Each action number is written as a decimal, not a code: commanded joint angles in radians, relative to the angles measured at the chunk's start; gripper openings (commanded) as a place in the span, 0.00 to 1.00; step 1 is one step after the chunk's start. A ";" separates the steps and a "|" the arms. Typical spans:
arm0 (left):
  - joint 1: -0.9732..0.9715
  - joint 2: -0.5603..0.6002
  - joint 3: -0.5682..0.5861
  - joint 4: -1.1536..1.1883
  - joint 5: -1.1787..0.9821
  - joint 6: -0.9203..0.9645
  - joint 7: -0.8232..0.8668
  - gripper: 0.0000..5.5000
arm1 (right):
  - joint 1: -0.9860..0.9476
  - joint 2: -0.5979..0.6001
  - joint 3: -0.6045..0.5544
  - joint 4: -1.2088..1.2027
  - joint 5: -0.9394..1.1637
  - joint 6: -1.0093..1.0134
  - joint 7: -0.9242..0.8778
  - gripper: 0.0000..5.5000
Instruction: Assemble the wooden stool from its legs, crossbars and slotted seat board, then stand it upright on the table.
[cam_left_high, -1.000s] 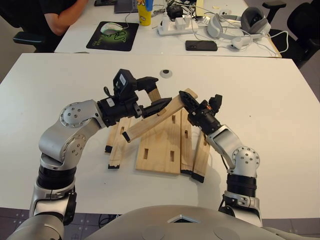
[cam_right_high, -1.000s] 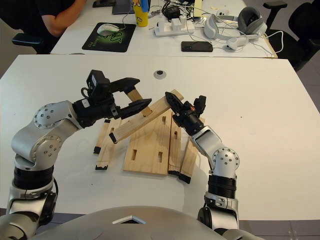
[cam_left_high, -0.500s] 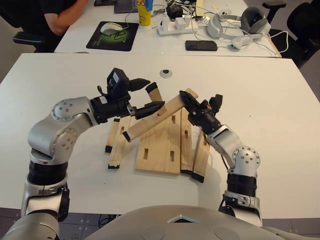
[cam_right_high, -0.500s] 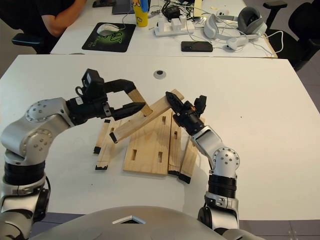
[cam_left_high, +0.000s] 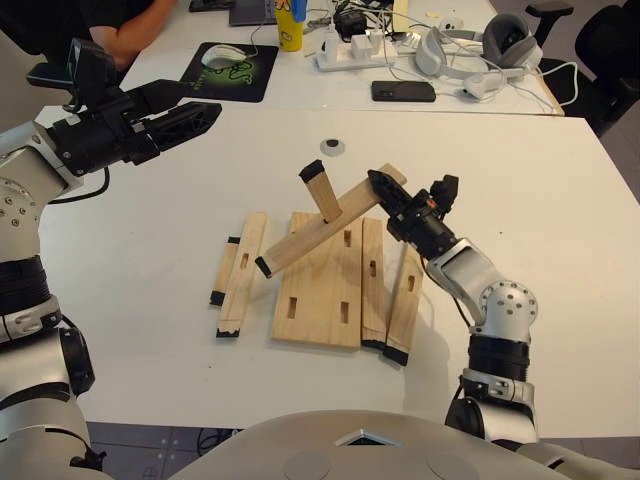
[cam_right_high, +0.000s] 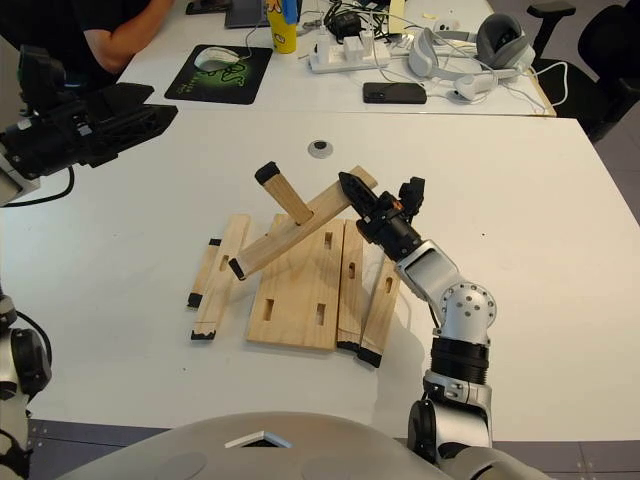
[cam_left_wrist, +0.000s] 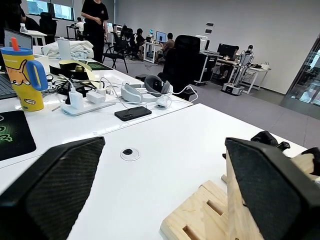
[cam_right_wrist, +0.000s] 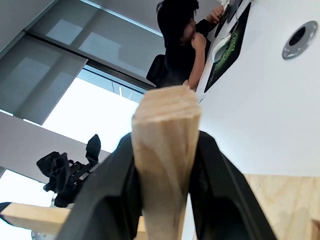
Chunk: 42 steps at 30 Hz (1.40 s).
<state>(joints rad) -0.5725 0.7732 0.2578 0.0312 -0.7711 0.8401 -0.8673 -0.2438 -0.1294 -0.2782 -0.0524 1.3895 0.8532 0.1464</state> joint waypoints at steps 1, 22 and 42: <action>-0.021 0.000 -0.016 0.023 0.029 -0.023 -0.015 0.81 | -0.057 -0.051 -0.013 0.024 0.004 0.028 0.059 0.19; -0.077 -0.166 -0.078 0.084 0.088 -0.119 0.020 0.81 | -0.475 -0.350 0.057 0.312 -0.277 0.098 0.563 0.19; -0.076 -0.252 -0.127 0.039 0.085 -0.104 0.056 0.81 | -0.598 -0.321 0.154 0.375 -0.458 0.087 0.795 0.19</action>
<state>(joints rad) -0.6316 0.5191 0.1452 0.0852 -0.6940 0.7216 -0.8079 -0.7710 -0.4458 -0.1586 0.2976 0.9735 0.9513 0.8889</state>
